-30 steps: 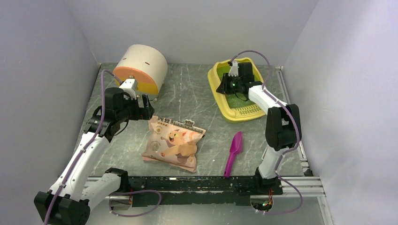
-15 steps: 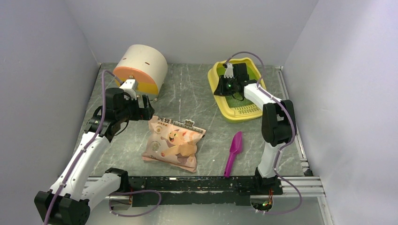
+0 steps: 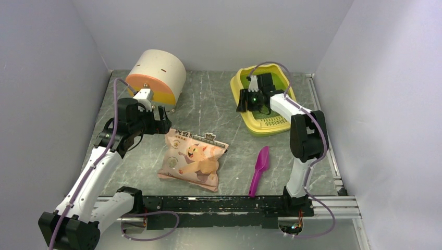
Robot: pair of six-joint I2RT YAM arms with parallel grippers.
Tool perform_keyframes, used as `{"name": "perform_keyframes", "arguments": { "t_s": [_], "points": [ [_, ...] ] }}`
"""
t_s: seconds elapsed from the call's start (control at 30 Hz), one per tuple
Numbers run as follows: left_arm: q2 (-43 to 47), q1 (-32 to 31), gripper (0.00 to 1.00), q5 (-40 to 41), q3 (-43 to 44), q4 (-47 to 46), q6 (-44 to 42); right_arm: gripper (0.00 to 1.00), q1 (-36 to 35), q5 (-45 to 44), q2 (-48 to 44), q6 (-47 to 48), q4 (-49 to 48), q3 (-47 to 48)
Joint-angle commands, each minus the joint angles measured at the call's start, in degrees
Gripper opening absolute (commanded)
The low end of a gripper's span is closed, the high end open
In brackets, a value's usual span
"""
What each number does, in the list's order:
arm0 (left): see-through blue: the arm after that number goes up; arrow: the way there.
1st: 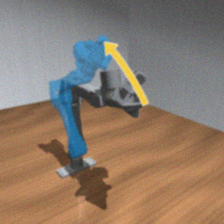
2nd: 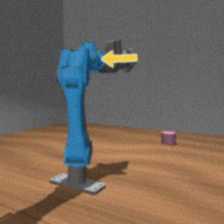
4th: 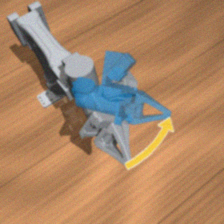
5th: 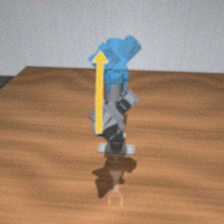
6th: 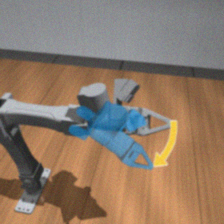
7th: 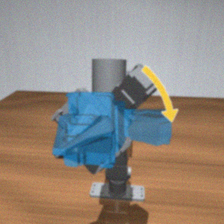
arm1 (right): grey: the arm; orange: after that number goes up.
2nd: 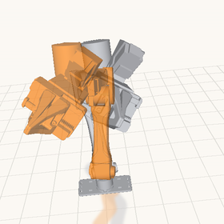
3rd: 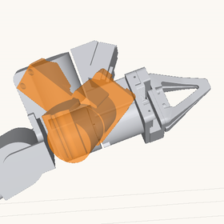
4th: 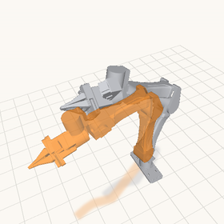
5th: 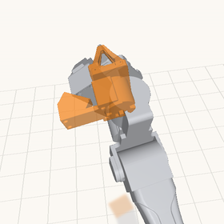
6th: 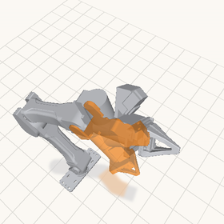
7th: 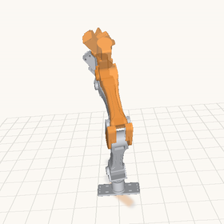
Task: Fill the litter box with clean litter
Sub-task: Move the litter box to the center of the board.
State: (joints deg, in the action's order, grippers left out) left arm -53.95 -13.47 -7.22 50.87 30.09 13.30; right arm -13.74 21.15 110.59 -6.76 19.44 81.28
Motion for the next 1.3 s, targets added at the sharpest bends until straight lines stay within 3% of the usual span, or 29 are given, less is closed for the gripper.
{"name": "perform_keyframes", "arguments": {
  "t_s": [0.0,0.17,0.43,0.57,0.93,1.27],
  "points": [
    [0.3,0.3,0.99,0.2,-0.5,-0.2,-0.2,0.6,-0.2,-0.8,-3.6,1.2,3.3,-6.1],
    [0.4,0.3,0.99,-0.1,-0.7,-0.4,-0.1,0.6,-0.5,0.0,-4.9,1.2,3.3,-8.0],
    [0.7,0.3,0.99,-0.1,-0.7,-0.2,0.0,0.41,-2.8,-2.6,-5.9,-0.3,1.7,-13.1],
    [0.8,0.3,0.99,0.0,-0.7,0.1,-0.2,0.37,-4.9,-3.0,-6.9,-1.5,-0.2,-16.0],
    [1.3,0.3,0.99,0.0,-0.1,0.6,-0.3,0.31,-7.8,-1.7,-2.1,-1.5,2.4,-12.3],
    [1.5,0.3,0.99,0.8,0.7,1.4,-0.8,0.32,-15.8,0.2,-3.4,-7.6,0.3,-15.2]
  ]
}}
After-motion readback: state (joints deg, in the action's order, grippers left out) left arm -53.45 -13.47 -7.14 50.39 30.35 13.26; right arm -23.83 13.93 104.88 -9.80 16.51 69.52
